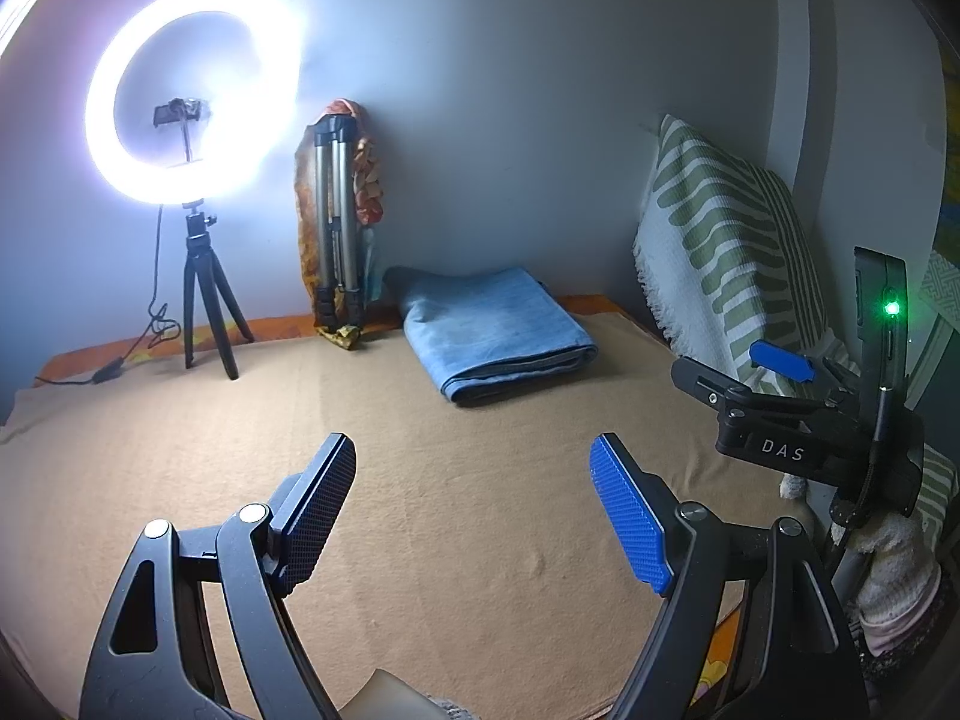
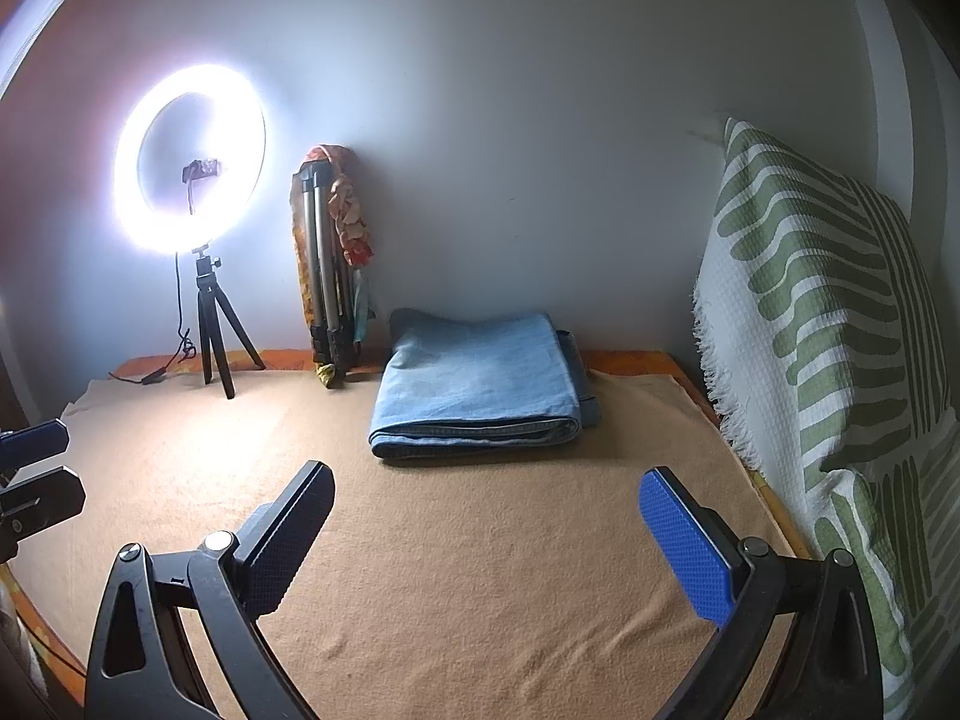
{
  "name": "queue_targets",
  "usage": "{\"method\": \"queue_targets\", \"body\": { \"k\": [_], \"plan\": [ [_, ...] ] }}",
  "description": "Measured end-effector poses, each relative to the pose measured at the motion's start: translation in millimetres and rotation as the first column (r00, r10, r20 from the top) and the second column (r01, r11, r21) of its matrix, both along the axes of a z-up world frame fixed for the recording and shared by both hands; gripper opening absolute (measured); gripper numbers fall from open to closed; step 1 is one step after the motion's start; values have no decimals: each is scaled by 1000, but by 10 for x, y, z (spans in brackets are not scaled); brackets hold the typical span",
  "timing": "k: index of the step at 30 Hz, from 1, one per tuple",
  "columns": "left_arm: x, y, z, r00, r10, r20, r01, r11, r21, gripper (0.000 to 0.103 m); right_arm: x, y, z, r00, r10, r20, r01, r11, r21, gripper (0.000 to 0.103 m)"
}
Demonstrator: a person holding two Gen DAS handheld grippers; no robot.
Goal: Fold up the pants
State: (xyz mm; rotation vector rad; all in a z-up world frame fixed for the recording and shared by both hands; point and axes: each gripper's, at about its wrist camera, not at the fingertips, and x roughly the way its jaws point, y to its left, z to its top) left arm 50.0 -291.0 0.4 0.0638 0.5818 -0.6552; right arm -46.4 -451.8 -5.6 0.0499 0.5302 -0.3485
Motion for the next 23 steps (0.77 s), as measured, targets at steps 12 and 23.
{"method": "queue_targets", "body": {
  "k": [12,23],
  "plan": [
    [-5,-9,-19,1000,-2,4,2,1000,2,81,10,4,-14,1000,7,-7,-7,1000,-4,103],
    [-30,20,-27,1000,6,17,-6,1000,4,81,43,18,-51,1000,16,-17,-16,1000,-4,103]
  ]
}}
